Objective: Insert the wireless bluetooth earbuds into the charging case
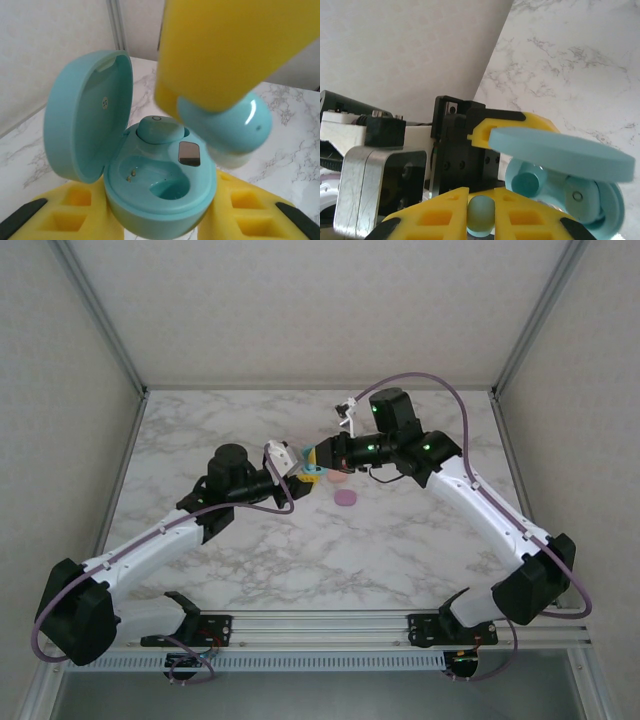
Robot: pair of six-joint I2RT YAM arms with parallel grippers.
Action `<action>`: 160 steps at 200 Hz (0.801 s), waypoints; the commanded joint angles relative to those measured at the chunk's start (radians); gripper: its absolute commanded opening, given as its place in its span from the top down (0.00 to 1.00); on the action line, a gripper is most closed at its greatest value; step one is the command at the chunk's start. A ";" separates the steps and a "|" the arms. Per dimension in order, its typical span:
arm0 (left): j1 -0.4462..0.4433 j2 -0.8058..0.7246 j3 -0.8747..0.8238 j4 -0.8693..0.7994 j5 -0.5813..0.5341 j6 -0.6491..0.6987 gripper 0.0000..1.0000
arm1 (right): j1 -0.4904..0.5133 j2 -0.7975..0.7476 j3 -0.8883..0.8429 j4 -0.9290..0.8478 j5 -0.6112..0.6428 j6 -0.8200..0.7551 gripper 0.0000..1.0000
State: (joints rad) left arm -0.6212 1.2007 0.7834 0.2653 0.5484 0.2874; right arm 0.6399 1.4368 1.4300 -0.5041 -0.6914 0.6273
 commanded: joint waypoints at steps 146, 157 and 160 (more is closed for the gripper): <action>-0.018 -0.013 0.027 0.081 -0.002 -0.030 0.71 | 0.034 0.016 -0.032 0.034 0.105 0.038 0.82; -0.018 -0.016 0.027 0.081 -0.002 -0.031 0.71 | 0.033 0.019 -0.031 0.026 0.111 0.035 0.82; -0.018 -0.017 0.027 0.083 -0.003 -0.031 0.71 | 0.034 0.020 -0.030 0.024 0.113 0.034 0.81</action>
State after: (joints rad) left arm -0.6277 1.2007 0.7834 0.2966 0.5438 0.2787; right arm 0.6617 1.4487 1.4113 -0.4572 -0.6048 0.6735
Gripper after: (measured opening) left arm 0.355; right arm 0.181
